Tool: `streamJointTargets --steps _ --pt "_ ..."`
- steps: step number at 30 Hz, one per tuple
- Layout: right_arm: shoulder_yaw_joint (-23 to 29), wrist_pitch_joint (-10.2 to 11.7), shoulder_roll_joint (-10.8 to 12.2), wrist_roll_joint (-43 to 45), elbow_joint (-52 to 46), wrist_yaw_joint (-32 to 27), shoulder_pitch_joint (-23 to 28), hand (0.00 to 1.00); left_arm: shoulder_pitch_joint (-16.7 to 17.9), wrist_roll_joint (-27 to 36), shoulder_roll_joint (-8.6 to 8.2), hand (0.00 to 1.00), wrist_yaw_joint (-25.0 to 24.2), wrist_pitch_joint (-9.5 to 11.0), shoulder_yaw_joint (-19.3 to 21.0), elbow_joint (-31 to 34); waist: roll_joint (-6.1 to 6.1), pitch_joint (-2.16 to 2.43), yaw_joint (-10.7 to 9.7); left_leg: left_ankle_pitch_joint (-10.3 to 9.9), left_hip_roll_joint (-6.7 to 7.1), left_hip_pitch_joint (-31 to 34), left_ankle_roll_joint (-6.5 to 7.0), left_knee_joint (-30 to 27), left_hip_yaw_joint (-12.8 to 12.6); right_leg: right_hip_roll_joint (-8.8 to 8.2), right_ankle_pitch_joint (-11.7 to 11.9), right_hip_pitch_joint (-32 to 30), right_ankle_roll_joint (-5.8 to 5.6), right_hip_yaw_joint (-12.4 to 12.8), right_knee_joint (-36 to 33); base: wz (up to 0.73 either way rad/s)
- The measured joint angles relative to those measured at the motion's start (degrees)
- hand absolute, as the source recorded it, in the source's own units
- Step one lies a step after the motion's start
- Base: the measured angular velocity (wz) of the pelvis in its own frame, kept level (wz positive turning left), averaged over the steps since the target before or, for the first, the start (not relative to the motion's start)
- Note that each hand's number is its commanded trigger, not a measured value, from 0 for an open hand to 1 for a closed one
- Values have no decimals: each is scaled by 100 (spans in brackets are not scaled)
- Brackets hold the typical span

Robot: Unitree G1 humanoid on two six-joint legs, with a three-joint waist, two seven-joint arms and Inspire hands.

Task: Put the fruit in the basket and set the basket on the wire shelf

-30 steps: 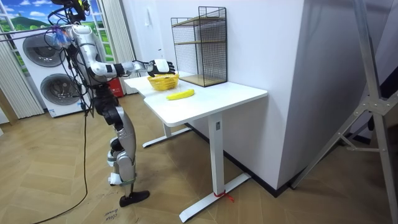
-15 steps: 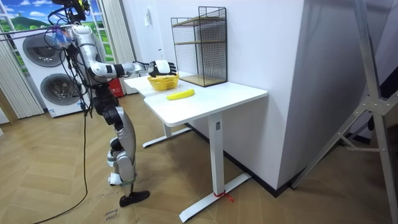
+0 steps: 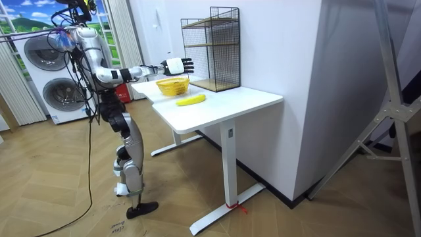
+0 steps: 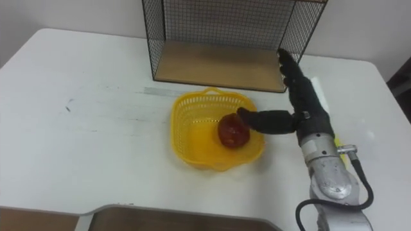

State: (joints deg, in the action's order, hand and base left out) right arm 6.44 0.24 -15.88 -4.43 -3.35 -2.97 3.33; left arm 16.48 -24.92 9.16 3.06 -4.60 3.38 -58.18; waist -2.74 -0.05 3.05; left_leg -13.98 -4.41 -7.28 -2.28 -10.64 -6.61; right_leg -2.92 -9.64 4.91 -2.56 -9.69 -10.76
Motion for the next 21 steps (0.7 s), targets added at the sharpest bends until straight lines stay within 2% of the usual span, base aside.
streamJointTargets --steps 5,13,18,21 --pt "255 29 -5 -37 0 -366 0 0 95 -4 15 0 0 -3 121 -24 -70 23 -64 1 1 -31 1 -2 2 -1 0 32 0 -1 3 0" --pt "471 45 -16 36 169 -757 0 0 214 -3 15 0 -3 -48 104 -37 -150 9 -247 2 3 -37 1 -12 -1 -1 -1 45 -2 11 1 0" --pt "602 28 -37 27 862 -835 -2 0 177 -1 61 0 -1 -98 110 -29 -259 -19 -275 1 5 -17 1 5 -16 0 -2 5 -3 28 3 -1" --pt "611 -34 -182 85 1199 -893 -4 0 170 -4 68 0 -2 -144 127 -18 -293 -2 -275 1 5 -17 1 23 -30 1 -1 -15 -3 34 1 -1"
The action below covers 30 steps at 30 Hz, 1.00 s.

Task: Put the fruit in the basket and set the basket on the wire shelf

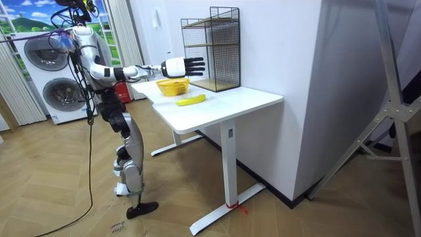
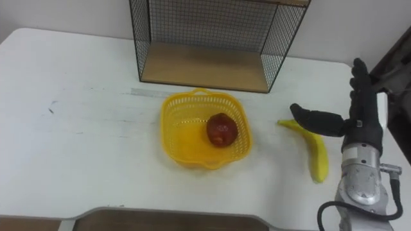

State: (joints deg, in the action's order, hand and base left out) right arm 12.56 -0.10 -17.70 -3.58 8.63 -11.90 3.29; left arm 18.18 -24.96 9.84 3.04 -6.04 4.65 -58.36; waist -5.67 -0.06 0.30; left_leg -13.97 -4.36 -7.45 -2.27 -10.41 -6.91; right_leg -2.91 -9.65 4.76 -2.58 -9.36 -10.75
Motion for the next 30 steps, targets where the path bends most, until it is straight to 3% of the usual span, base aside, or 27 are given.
streamJointTargets --steps 10,17,25,30 --pt "-4 -339 -102 413 238 305 -27 0 34 -1 22 0 -148 -262 148 256 10 -2 18 0 -3 -14 0 -19 -1 -1 0 16 0 -19 4 0" --pt "-4 -500 -135 405 945 613 -507 0 37 -4 23 0 -149 -290 201 277 14 -6 26 0 -8 -15 0 -72 3 -4 3 20 5 -17 -59 0" --pt "-7 -624 -141 441 1212 1124 -564 0 39 -37 23 0 -151 -406 203 282 5 -3 63 0 -6 -10 0 -91 21 -8 2 16 5 -19 -93 0" --pt "-5 -651 -262 638 1778 1325 -696 0 37 -37 25 0 -151 -440 268 308 -10 0 89 0 -5 -3 0 -89 59 -8 1 22 5 -41 -89 2"
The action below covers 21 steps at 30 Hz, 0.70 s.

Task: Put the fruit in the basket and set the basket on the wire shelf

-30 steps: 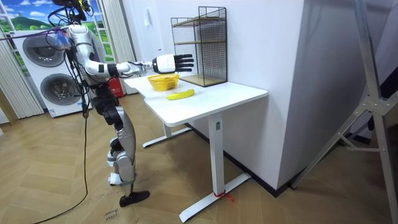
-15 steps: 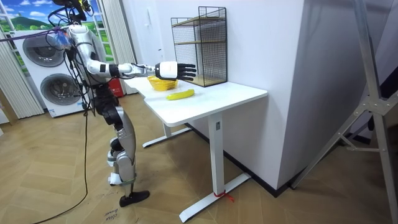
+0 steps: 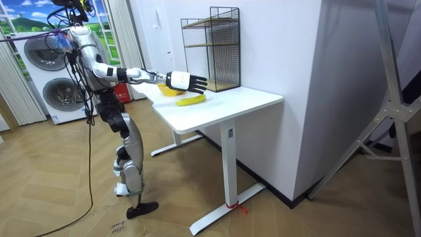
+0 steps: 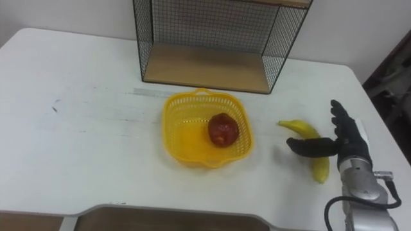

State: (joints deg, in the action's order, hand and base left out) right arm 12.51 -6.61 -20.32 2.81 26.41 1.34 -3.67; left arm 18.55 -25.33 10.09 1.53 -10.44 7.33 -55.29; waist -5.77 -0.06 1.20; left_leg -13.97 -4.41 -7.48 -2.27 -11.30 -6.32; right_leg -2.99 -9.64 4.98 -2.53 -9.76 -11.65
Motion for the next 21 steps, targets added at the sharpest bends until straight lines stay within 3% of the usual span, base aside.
streamJointTargets --steps 5,11,21 --pt "0 2 -101 -11 641 138 -114 0 -56 -1 16 0 4 28 274 8 -46 3 50 0 0 8 0 -2 27 -2 0 10 0 -25 14 2" --pt "-2 194 -112 -7 1144 258 -240 0 -74 -5 29 0 22 75 322 -6 -69 4 80 0 4 -25 0 -15 37 -7 0 54 0 -22 15 0" --pt "-1 288 -206 0 1463 381 -313 0 -23 -12 36 0 19 81 323 -7 -53 9 72 -1 8 -24 -1 -44 166 -6 6 184 9 -137 102 6"
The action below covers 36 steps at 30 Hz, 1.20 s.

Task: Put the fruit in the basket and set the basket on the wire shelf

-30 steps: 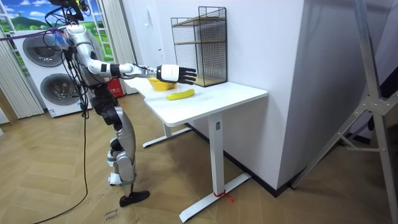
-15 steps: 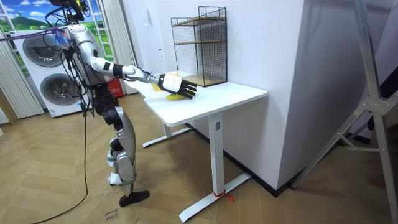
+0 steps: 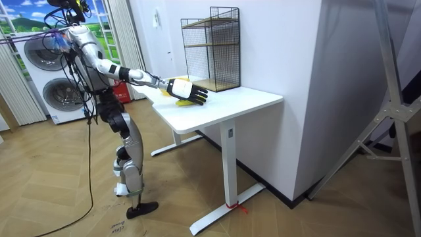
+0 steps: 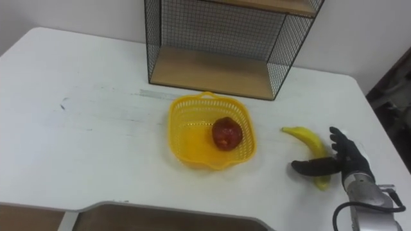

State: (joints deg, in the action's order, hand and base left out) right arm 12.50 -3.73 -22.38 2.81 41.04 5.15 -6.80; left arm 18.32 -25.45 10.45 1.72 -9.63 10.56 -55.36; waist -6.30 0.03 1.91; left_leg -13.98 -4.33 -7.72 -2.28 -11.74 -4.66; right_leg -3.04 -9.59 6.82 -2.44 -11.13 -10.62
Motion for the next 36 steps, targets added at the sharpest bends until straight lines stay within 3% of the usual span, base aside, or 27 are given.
streamJointTargets --steps 17,18,19,20,21,27,31,36 --pt "4 188 -1 701 551 170 -171 0 36 -62 -1 0 -12 -12 44 24 -48 49 14 0 5 -63 0 -5 30 -2 -1 87 -2 -21 15 0" --pt "4 187 -1 711 567 173 -192 38 31 -62 -1 0 -13 -11 42 17 -48 49 17 -1 5 -65 -1 -1 33 -2 -1 94 -2 -21 16 0" --pt "4 187 -1 715 591 173 -196 48 24 -62 0 0 -13 -11 41 14 -45 49 17 -1 5 -66 -1 -2 35 -2 -2 97 -2 -22 19 0" --pt "3 188 -1 715 605 171 -197 69 20 -62 3 0 -13 -12 39 4 -43 50 17 -1 6 -68 -1 -3 49 -1 -2 110 -2 -28 30 4" --pt "4 187 -1 726 617 147 -197 100 14 -62 5 0 -12 -13 39 2 -43 50 15 -1 6 -70 -1 -4 62 0 -1 114 -2 -37 51 6" --pt "38 174 -90 1157 705 -237 -257 100 -2 -61 9 0 -13 -47 -16 0 -16 58 26 -1 7 -88 -2 -5 89 17 -1 133 -1 -29 100 3" --pt "29 105 -224 1499 793 -469 -260 100 -31 -71 21 0 -10 -81 -20 1 -2 60 151 -1 2 -87 -3 2 118 24 -1 129 -1 -41 101 1" --pt "14 15 -209 1539 820 -507 -259 100 -74 -120 48 0 -14 -102 -85 0 -13 54 163 -2 4 -90 -4 15 154 24 0 136 -1 -61 96 2"
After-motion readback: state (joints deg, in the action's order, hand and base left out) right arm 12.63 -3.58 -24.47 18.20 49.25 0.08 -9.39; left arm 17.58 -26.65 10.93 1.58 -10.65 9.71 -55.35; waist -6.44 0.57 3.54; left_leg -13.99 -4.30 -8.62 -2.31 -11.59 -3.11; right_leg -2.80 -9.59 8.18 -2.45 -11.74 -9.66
